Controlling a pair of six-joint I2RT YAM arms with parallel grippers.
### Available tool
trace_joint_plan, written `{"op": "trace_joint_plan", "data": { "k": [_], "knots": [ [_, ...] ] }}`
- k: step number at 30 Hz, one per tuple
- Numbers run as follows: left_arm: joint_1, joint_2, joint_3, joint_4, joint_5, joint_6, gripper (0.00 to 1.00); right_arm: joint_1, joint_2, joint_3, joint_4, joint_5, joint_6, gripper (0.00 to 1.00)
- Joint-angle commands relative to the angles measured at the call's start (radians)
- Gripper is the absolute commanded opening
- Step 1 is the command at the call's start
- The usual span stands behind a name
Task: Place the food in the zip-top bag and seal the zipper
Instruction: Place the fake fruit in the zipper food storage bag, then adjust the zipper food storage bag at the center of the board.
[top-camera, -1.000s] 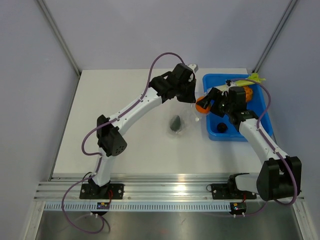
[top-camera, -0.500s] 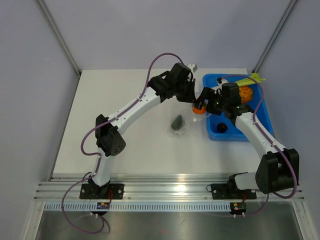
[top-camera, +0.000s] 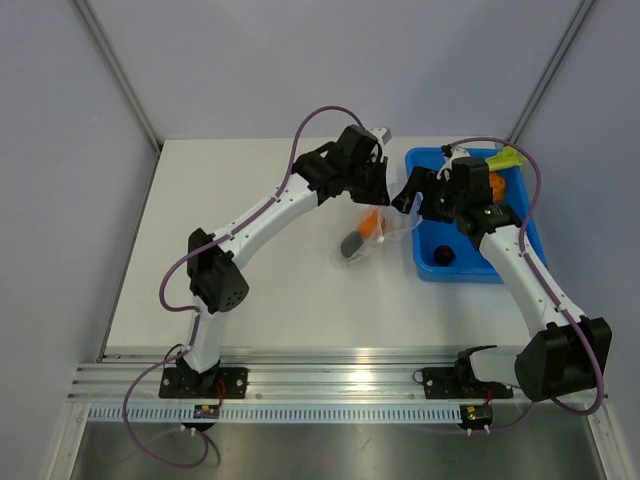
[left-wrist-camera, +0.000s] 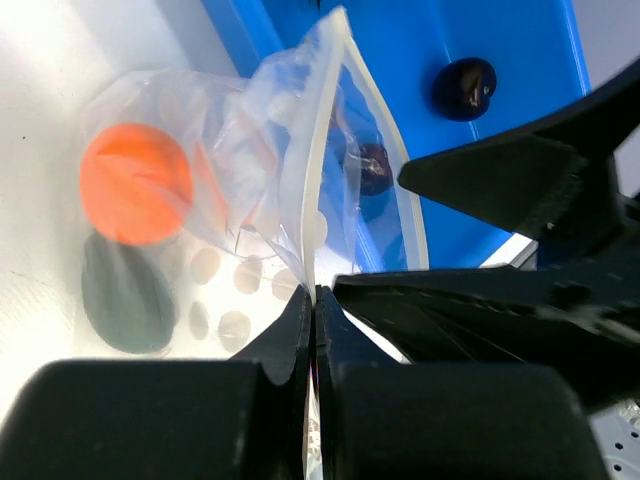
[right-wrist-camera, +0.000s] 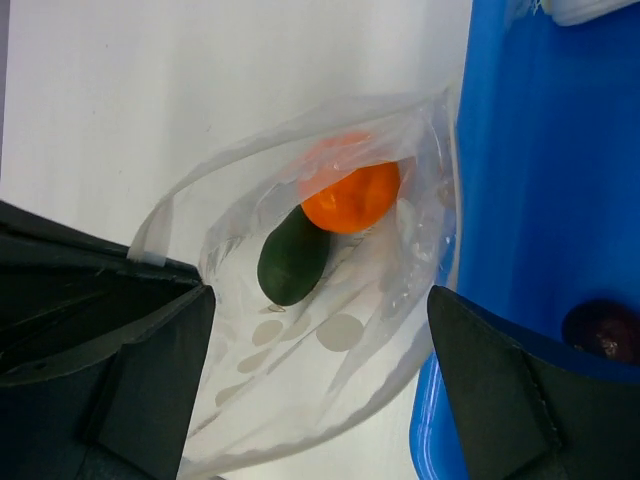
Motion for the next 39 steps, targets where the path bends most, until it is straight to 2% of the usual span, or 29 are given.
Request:
{"op": "trace_joint_plan", "data": {
  "k": [1, 2, 5, 7, 10, 14, 15, 18, 19, 21, 30, 32, 38, 39],
  "knots": [
    [0.000, -0.066, -0.018, 0.056, 0.028, -0.006, 0.00, 0.011, -0.063, 0.034, 0.006, 0.056, 0.003, 0.92],
    [0.003, -0.074, -0.024, 0.058, 0.028, -0.006, 0.00, 0.012, -0.072, 0.025, 0.013, 0.074, 0.014, 0.78],
    [0.006, -0.084, -0.040, 0.064, 0.026, -0.004, 0.00, 0.012, -0.092, -0.006, 0.000, 0.146, 0.038, 0.66],
    [0.008, -0.087, -0.047, 0.069, 0.028, -0.003, 0.00, 0.012, -0.080, -0.018, -0.012, 0.170, 0.044, 0.67],
    [0.008, -0.092, -0.051, 0.069, 0.028, -0.004, 0.00, 0.011, -0.046, -0.023, -0.029, 0.162, 0.055, 0.74],
    [0.009, -0.097, -0.061, 0.070, 0.023, -0.004, 0.00, 0.011, 0.005, -0.017, -0.048, 0.093, 0.063, 0.71],
    [0.009, -0.101, -0.064, 0.070, 0.020, -0.003, 0.00, 0.011, 0.018, -0.017, -0.042, 0.072, 0.063, 0.63],
    [0.014, -0.104, -0.072, 0.069, 0.014, -0.001, 0.00, 0.011, 0.038, -0.012, -0.016, -0.008, 0.069, 0.31],
    [0.019, -0.106, -0.074, 0.069, 0.011, 0.000, 0.00, 0.012, 0.042, -0.011, -0.006, -0.029, 0.075, 0.13],
    [0.028, -0.109, -0.072, 0.058, 0.002, 0.011, 0.00, 0.012, 0.045, 0.008, 0.013, -0.046, 0.078, 0.01],
    [0.131, -0.153, -0.012, 0.024, -0.005, 0.055, 0.00, 0.011, 0.156, 0.210, 0.081, -0.111, 0.047, 0.00],
    [0.131, -0.160, 0.008, 0.010, -0.040, 0.066, 0.00, 0.012, 0.175, 0.229, 0.107, -0.114, 0.049, 0.00],
    [0.129, -0.152, -0.040, 0.038, -0.026, 0.053, 0.00, 0.012, 0.264, 0.223, 0.127, -0.135, 0.057, 0.00],
    [0.128, -0.147, -0.053, 0.044, -0.025, 0.045, 0.00, 0.012, 0.270, 0.227, 0.112, -0.137, 0.049, 0.13]
  ]
}}
